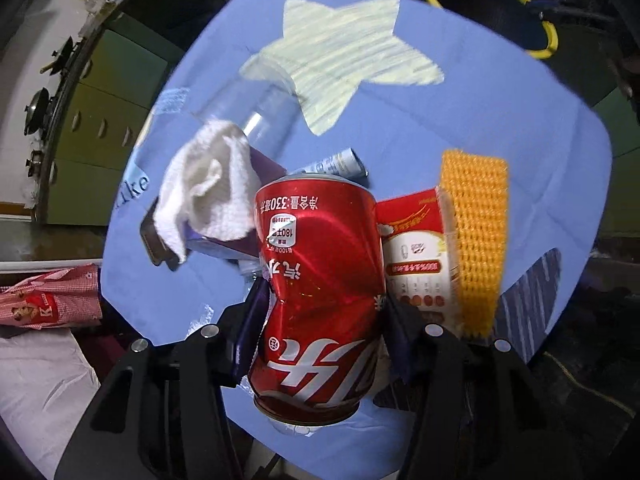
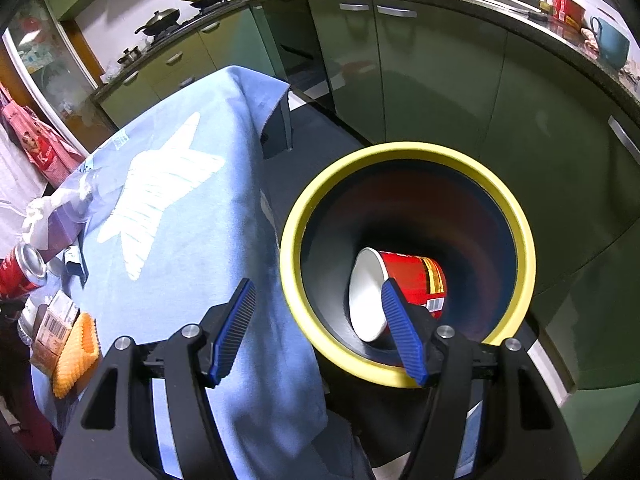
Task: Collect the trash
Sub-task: 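Carry the can over the yellow-rimmed bin and open the left tool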
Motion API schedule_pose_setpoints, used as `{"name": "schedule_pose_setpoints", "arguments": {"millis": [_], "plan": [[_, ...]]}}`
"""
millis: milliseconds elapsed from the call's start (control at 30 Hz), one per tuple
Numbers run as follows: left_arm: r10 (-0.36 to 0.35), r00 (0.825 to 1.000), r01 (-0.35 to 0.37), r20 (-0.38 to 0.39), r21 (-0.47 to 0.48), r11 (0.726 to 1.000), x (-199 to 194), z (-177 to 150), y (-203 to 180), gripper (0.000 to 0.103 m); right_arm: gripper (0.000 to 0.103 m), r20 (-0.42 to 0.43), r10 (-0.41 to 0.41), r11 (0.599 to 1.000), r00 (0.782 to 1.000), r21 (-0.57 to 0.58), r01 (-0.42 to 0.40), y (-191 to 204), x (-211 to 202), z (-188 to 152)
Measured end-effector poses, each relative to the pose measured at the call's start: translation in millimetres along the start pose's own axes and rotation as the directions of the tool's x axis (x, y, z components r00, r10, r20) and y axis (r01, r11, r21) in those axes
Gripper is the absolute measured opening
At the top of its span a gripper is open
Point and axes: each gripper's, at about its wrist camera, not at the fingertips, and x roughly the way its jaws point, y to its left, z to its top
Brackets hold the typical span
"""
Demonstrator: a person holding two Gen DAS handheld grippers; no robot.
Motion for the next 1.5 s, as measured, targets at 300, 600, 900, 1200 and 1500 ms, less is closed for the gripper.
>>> {"name": "schedule_pose_setpoints", "arguments": {"millis": [300,600,900,1200,1500], "plan": [[-0.022,0.989,0.025,0.143,-0.024,0.999,-56,24,-2,0.054,0.063,0.029,-0.012,1.0,0.999,0.016,0.012,-12,-19,-3],[-0.196,0.949,0.161,0.247,0.154,0.975,-75,138,-74,0.054,0.064,0.077,-0.08,0.995,0.994,0.065,0.075,-51,-55,-18],[-0.34,0.919,0.278,0.2,0.283,0.918,-39,290,-174,0.054,0.066,0.089,-0.144,0.98,0.986,0.149,0.13,-105,-84,-41],[-0.321,0.94,0.289,0.114,0.232,0.929,34,361,-211,0.055,0.066,0.076,-0.159,0.971,0.984,0.191,0.142,-128,-84,-50],[-0.311,0.939,0.286,0.15,0.165,0.944,30,355,-200,0.076,0.066,0.074,-0.144,0.974,0.987,0.187,0.128,-126,-80,-51]]}}
